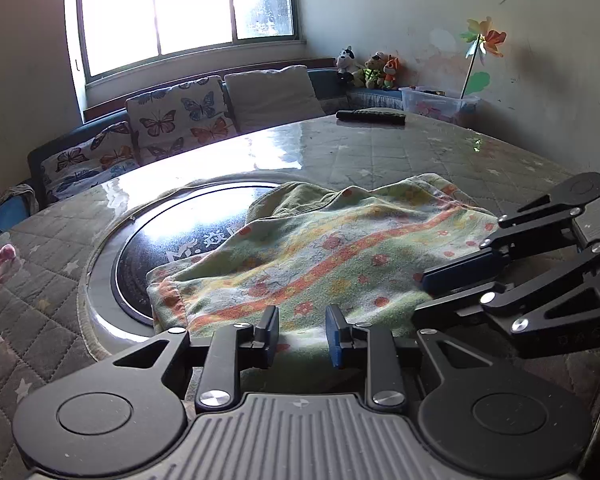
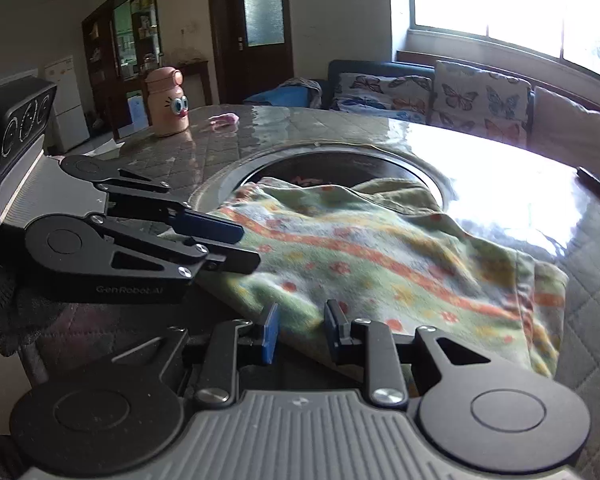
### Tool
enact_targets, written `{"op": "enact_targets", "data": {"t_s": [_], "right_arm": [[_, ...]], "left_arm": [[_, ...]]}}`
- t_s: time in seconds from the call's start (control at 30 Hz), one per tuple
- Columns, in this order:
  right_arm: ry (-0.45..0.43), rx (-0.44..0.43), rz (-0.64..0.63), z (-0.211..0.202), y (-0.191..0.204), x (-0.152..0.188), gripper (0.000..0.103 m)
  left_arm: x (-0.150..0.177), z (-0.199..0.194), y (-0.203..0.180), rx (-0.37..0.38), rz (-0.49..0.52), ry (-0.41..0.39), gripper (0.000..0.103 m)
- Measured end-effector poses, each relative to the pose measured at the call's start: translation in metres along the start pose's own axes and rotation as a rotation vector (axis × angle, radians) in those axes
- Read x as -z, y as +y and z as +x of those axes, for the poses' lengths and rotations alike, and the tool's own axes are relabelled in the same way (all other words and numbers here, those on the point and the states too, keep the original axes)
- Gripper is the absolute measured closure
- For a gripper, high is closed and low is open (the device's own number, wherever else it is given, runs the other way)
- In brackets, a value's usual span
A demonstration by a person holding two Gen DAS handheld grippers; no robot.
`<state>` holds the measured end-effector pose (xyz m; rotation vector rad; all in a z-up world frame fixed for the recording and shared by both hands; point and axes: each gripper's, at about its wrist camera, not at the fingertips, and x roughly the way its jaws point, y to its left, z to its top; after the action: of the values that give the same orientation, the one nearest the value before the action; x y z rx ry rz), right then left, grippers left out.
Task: Fold clothes
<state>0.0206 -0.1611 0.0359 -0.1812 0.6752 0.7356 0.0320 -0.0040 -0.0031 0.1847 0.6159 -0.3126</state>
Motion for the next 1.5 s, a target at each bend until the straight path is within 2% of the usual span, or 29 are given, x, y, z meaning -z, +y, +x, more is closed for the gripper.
{"op": "enact_targets", "data": {"t_s": [0.1,0.3,0.4,0.57,0.73,1.13,1.5], "right_arm": [[-0.011,0.013,0.039,-0.005,-0.007,0.003,0.078],[0.020,0.054,0.087,-0.011,-0.022,0.016,0.078],[-0.008,0.077,0.116,-0.021,-0.028,0.015,0.078],[0.001,0.162,0.155,-0.023,-0.046,0.022,0.078],[-0.013,0.209,0.198,-0.032,-0.064,0.026,0.079],[-0.012,0.198,0.198,-0.023,-0.074,0.014,0.074],[0.002,0.195,0.212,0.013,-0.101,-0.015,0.074]], "left_arm": [[0.001,0.001,0.001,0.002,-0.007,-0.001,0.075],[0.002,0.000,0.002,0.004,-0.016,-0.002,0.074],[0.002,0.000,0.002,0.003,-0.017,-0.002,0.074],[0.002,-0.001,0.002,0.002,-0.019,-0.002,0.073],[0.001,-0.001,0.004,0.002,-0.027,0.001,0.069],[-0.007,0.007,0.020,-0.002,-0.069,0.031,0.066],[-0.021,0.026,0.043,-0.018,-0.115,0.072,0.066]]}}
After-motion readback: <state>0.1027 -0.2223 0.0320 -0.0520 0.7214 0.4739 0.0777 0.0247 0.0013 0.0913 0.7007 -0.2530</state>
